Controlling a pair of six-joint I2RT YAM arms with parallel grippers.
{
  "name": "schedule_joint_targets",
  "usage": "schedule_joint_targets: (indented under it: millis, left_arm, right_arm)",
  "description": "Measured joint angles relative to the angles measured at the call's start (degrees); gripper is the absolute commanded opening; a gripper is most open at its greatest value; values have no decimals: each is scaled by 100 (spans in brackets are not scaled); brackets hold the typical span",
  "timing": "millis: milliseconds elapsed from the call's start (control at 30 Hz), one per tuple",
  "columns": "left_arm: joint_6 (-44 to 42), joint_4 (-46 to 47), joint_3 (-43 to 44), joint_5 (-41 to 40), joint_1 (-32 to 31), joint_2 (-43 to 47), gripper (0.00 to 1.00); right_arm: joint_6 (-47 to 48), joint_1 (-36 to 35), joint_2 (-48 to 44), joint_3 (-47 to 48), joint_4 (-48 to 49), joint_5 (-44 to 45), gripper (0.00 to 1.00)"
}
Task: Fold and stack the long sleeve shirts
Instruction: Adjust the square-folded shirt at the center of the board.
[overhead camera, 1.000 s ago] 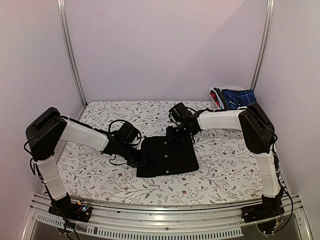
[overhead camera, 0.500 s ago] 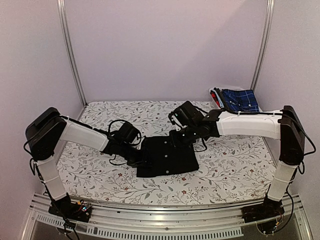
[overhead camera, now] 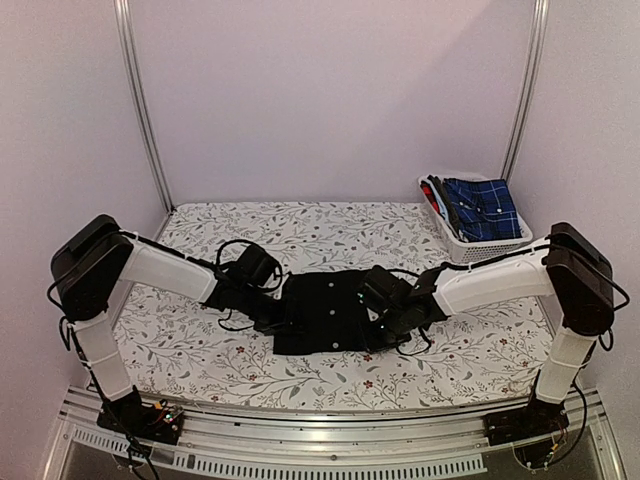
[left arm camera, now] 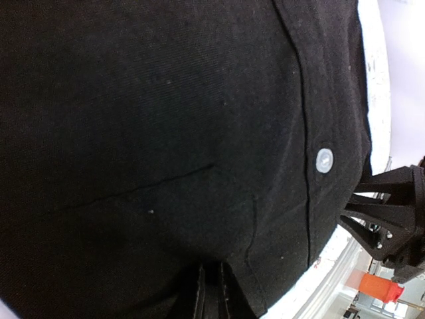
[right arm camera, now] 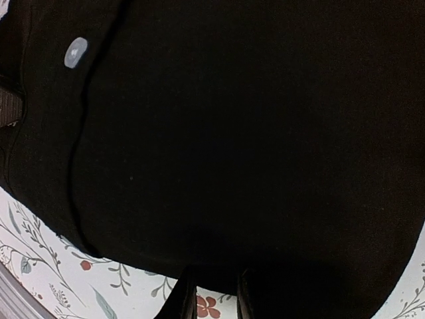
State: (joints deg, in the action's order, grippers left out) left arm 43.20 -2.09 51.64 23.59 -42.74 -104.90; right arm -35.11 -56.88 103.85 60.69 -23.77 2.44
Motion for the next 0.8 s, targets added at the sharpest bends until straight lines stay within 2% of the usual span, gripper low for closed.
schedule_joint_targets:
  millis: [267, 433, 600, 800]
  left_arm:
    - [0, 48, -120, -13, 7, 92, 8]
    - [0, 28, -129, -28, 7, 107, 8]
    - [0, -11, -138, -52, 13, 138, 8]
    - [-2, -85, -223, -111, 52, 271, 8]
  right_arm:
    - [-243, 7, -374, -70, -166, 42, 27]
    - [-168, 7, -629, 660, -334, 205, 28]
    - [-22, 7, -247, 1266, -245, 262, 27]
    - [42, 7, 584, 1156, -205, 319, 28]
